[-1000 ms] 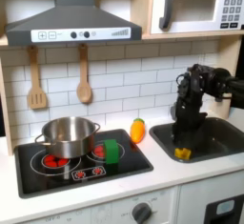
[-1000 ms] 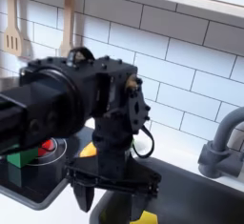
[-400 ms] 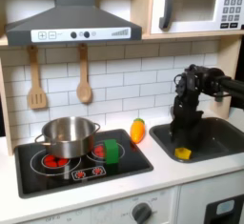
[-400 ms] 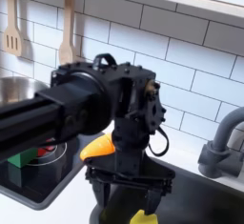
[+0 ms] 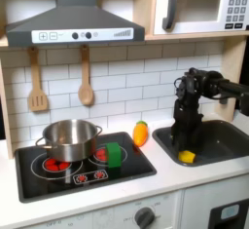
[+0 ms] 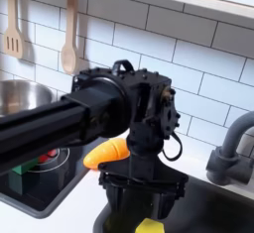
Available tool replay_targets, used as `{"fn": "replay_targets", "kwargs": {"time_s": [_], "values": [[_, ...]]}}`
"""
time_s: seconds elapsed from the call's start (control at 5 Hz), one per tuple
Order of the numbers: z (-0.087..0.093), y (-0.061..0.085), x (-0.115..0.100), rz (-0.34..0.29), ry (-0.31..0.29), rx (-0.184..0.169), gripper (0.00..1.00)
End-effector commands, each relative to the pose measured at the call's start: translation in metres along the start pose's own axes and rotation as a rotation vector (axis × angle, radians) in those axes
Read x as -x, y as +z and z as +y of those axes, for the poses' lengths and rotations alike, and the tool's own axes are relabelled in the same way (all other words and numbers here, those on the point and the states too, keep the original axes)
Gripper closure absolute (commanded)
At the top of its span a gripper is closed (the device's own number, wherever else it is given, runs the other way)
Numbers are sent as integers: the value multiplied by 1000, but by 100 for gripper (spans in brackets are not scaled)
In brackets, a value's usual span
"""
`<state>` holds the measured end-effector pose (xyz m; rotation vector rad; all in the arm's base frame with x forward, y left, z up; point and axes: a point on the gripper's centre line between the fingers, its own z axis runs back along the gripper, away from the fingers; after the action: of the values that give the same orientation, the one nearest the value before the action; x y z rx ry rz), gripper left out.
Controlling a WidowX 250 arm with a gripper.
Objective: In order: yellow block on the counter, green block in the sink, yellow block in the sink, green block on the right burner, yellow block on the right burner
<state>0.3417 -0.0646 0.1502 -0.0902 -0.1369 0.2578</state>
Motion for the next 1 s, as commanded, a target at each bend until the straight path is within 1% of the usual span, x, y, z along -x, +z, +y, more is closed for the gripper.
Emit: {"fn": "replay_targets", "kwargs": {"time_s": [0.0, 0.6, 0.8], "values": [[-3, 1, -5, 9, 2, -3, 0], [-3, 1, -5, 9, -1, -3, 0], [1, -12, -10, -7, 1, -16, 0]]}}
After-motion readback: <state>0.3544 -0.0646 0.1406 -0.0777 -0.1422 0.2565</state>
